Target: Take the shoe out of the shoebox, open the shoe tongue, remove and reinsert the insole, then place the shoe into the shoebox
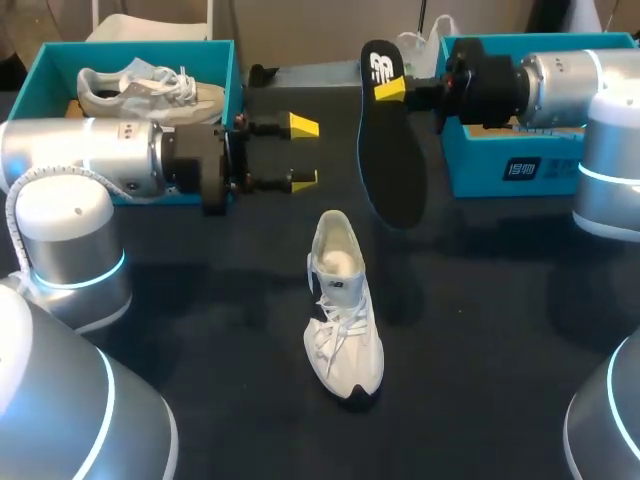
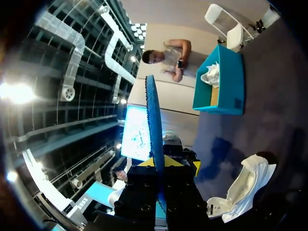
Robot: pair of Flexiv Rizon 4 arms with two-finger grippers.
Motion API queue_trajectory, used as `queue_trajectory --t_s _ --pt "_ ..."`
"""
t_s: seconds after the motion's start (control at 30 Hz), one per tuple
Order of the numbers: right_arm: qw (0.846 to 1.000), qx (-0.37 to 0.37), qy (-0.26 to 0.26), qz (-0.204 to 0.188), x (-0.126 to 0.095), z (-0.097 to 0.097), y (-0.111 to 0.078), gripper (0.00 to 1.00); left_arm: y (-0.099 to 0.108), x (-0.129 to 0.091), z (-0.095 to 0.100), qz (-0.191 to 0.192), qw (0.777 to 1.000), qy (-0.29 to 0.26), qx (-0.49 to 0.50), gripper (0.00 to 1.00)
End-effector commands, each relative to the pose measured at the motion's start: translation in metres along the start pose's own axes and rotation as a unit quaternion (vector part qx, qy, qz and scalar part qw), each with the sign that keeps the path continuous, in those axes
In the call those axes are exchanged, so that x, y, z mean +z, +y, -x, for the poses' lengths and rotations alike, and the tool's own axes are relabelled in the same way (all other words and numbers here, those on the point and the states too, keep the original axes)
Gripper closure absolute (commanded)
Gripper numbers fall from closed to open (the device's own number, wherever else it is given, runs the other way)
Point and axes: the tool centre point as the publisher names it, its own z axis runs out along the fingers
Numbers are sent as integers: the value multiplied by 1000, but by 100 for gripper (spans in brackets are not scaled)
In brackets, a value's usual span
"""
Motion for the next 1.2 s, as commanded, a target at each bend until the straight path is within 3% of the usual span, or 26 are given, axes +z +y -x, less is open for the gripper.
queue_trajectory --t_s 0.03,0.5,0.97,1.2 --pt "998 54 6 3 11 10 5 100 8 12 -6 -2 1000 -15 2 0" --pt "989 141 -24 42 12 31 19 100 16 25 5 21 1000 -10 11 0" --pt "989 141 -24 42 12 31 19 100 34 61 5 27 1000 -10 6 0" --pt "989 141 -24 42 12 31 19 100 31 67 10 21 1000 -8 13 26"
